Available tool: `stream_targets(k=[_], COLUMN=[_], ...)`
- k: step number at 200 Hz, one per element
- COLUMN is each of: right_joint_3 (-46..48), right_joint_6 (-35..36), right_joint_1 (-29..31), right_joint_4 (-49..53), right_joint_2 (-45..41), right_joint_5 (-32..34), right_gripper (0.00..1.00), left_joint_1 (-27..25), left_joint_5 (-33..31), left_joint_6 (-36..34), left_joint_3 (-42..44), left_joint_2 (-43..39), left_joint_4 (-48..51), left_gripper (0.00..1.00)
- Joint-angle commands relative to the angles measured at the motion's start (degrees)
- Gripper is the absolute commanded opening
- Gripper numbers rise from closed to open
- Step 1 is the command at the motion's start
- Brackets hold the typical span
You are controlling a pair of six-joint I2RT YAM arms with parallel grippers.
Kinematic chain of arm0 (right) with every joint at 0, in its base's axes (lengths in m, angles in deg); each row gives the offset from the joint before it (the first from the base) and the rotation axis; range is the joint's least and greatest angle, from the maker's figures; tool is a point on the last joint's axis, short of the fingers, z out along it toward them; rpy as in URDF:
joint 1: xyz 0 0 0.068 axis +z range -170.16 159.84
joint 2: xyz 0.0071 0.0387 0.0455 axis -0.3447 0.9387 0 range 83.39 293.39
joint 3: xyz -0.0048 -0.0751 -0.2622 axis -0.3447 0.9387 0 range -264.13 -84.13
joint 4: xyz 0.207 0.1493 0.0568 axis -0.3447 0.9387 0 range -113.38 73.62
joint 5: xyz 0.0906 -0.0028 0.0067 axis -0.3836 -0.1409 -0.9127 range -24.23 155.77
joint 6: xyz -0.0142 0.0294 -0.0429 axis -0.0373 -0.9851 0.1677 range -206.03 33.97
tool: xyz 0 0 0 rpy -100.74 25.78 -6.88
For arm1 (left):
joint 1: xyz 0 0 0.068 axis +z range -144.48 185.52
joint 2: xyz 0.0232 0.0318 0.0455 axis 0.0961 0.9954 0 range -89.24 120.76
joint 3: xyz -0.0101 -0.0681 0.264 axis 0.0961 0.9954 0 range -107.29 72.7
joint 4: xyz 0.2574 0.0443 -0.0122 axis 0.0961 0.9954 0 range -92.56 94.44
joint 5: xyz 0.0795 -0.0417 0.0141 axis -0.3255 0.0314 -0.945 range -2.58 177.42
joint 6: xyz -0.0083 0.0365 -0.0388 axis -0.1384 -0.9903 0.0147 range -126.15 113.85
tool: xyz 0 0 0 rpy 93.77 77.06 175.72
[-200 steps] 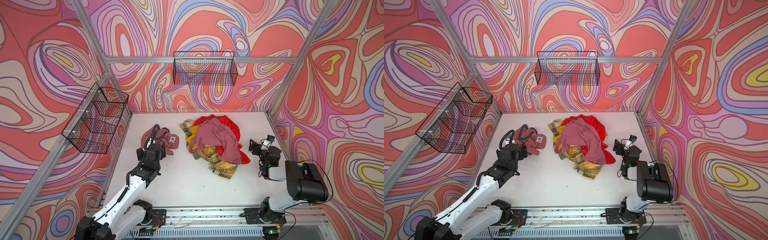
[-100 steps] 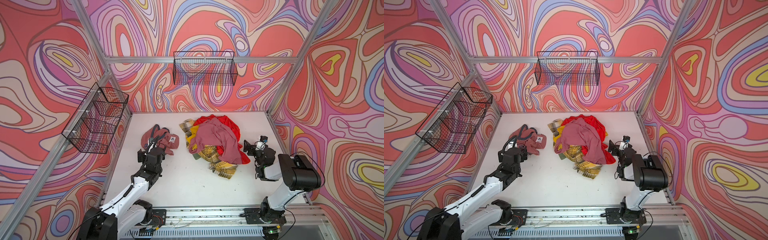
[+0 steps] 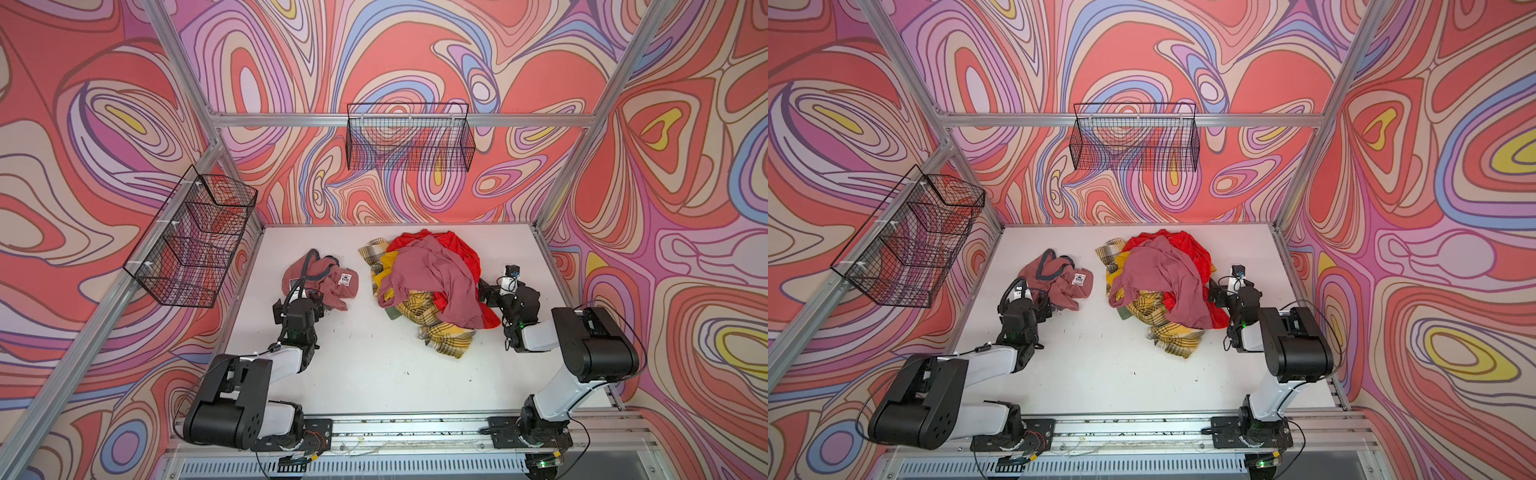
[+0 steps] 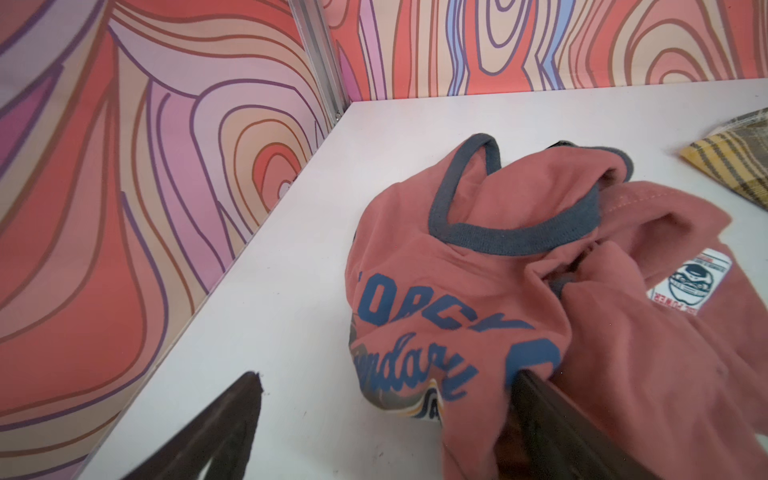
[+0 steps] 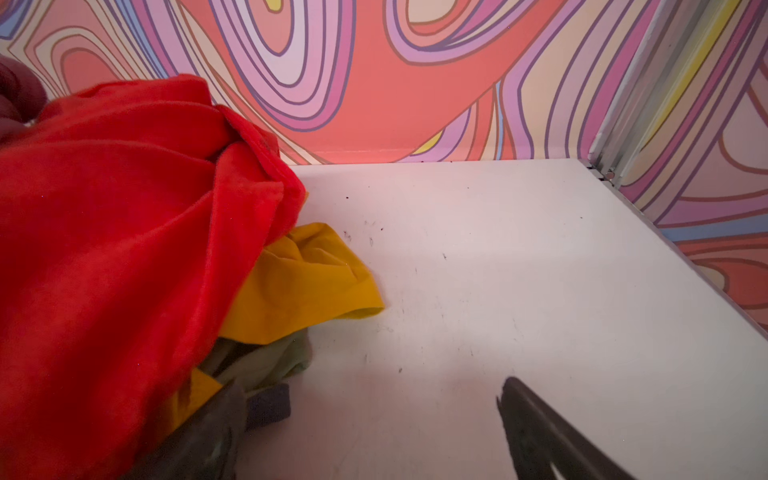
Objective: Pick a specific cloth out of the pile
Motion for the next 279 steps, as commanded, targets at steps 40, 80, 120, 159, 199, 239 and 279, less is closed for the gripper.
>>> stream_targets(k=[40, 80, 120, 159, 199, 239, 279], right_joint_3=[-2.4, -2.4, -2.4, -2.4, -2.4, -2.4, -2.4], right_joint_6=[-0.9, -1.0, -1.0, -0.9, -1.0, -0.9, -0.9], right_joint_1=[0.2, 0.2, 0.2, 0.2, 0.2, 0.2, 0.2], right_joint_4=[4.6, 4.7, 4.7, 4.7, 4.7, 4.7, 4.7], right_joint_2=[0.5, 0.5, 0.5, 0.5, 0.5, 0.5, 0.5], right_joint_5=[5.0, 5.0, 5.0, 5.0, 5.0, 5.0, 5.0], right_gripper=[0.98, 0.98, 0.98, 0.98, 0.99, 0.98, 0.98], left_joint_1=[4.3, 5.9, 6.1, 6.1, 6.0, 5.6, 5.6], left_joint_5=[15.0, 23.1, 22.9, 22.9, 22.8, 22.2, 22.1], left_joint_6=[0.3, -0.7, -0.6, -0.6, -0.6, -0.8, -0.9], left_joint_3=[-0.4, -4.8, -4.4, -4.4, -4.4, -4.4, -4.4], left_joint_2=[8.2, 8.1, 8.4, 8.4, 8.4, 8.4, 8.4], left_joint_4=[-12.5, -3.1, -4.8, -4.9, -4.7, -4.8, -4.8], left_gripper=[0.98, 0.98, 1.00, 1.00, 1.00, 1.00, 1.00])
